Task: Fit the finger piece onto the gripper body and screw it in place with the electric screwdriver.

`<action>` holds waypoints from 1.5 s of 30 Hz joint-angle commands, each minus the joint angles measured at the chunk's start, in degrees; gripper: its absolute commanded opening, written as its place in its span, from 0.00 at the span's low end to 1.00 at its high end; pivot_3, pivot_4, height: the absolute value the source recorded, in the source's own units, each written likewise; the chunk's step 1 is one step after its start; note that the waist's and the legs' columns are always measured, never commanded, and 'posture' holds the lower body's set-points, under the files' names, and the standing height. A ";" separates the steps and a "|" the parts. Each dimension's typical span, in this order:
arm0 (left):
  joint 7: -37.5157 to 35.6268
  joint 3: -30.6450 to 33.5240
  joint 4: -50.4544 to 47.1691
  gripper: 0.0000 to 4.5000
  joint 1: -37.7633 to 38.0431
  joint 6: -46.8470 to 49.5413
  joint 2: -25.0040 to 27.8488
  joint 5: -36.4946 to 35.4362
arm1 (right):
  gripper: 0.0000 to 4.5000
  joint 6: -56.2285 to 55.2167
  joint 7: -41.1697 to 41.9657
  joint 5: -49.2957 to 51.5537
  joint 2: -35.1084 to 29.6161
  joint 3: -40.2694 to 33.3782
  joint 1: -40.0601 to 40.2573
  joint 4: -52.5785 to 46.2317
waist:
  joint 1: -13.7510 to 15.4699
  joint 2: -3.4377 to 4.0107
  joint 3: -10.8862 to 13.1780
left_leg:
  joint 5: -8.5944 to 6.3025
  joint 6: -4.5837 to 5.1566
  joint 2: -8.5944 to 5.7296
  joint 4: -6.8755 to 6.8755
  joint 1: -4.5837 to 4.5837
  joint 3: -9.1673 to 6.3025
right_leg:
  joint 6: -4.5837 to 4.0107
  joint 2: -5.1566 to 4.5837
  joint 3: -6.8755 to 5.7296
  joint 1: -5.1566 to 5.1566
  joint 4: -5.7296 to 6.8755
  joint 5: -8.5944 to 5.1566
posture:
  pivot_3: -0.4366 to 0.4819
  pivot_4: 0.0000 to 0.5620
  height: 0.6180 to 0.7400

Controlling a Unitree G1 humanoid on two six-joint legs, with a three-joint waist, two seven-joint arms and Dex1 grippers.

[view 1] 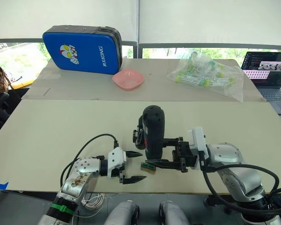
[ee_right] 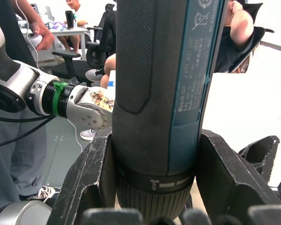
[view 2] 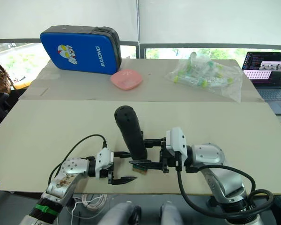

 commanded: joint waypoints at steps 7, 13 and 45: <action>-0.41 -2.33 2.30 1.00 1.75 0.40 -0.06 0.62 | 0.44 -1.24 0.59 1.88 -0.57 -1.63 0.01 -1.89 | 0.00 0.00 0.00 | 0.00 0.00 0.00 0.00 0.00 0.00 | 0.00 0.00 0.00 0.00 0.00 0.00 | 0.48 0.27 1.00; -0.39 -2.39 2.14 1.00 1.81 0.44 -0.09 0.61 | 0.44 -0.46 0.70 2.49 -1.04 -1.52 0.17 -2.13 | 0.00 0.00 0.00 | 0.00 0.00 0.00 0.00 0.00 0.00 | 0.00 0.00 0.00 0.00 0.00 0.00 | 0.48 0.27 1.00; -0.48 -2.48 2.70 1.00 2.03 -0.35 -0.08 0.77 | 0.44 -1.50 -0.32 2.03 0.42 -1.92 -1.44 -1.91 | 0.01 0.00 0.00 | 0.00 0.00 0.00 0.00 0.00 0.00 | 0.00 0.00 0.01 0.01 0.00 0.00 | 0.48 0.27 1.00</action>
